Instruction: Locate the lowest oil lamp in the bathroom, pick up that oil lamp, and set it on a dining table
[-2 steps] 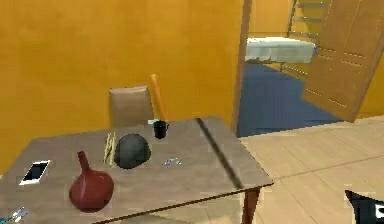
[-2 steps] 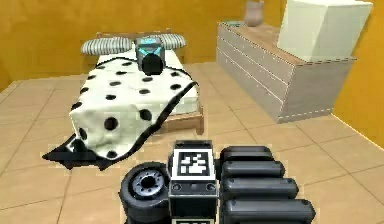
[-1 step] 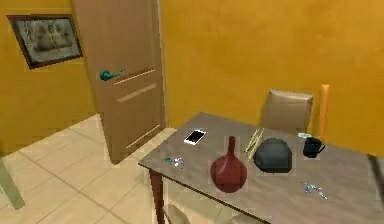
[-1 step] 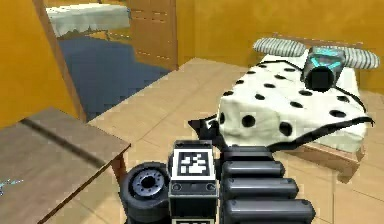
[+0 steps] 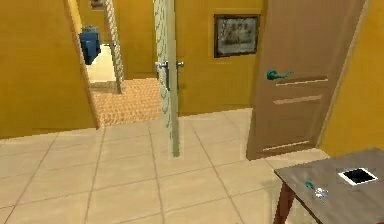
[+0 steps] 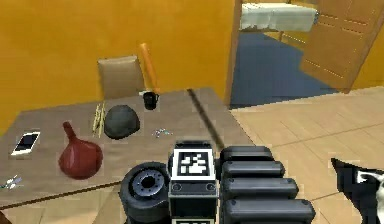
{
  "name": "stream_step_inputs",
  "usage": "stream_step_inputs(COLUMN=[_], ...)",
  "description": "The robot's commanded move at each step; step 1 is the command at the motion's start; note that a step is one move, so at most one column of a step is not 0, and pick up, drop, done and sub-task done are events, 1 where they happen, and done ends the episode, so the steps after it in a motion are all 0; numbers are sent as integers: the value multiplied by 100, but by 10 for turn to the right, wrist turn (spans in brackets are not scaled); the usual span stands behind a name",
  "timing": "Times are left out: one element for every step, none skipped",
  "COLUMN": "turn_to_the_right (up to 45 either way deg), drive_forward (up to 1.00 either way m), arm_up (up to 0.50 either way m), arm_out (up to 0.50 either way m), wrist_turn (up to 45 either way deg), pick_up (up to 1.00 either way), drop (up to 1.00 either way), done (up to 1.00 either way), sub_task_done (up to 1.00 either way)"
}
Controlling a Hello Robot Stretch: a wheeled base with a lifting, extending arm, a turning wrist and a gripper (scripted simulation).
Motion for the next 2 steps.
stream_step_inputs(turn_to_the_right=[-270, 0], drive_forward=[0, 0], arm_up=[0, 0], arm_out=[0, 48], wrist_turn=[0, 0], pick_up=[0, 0], drop=[0, 0], done=[0, 0], sub_task_done=[0, 0])
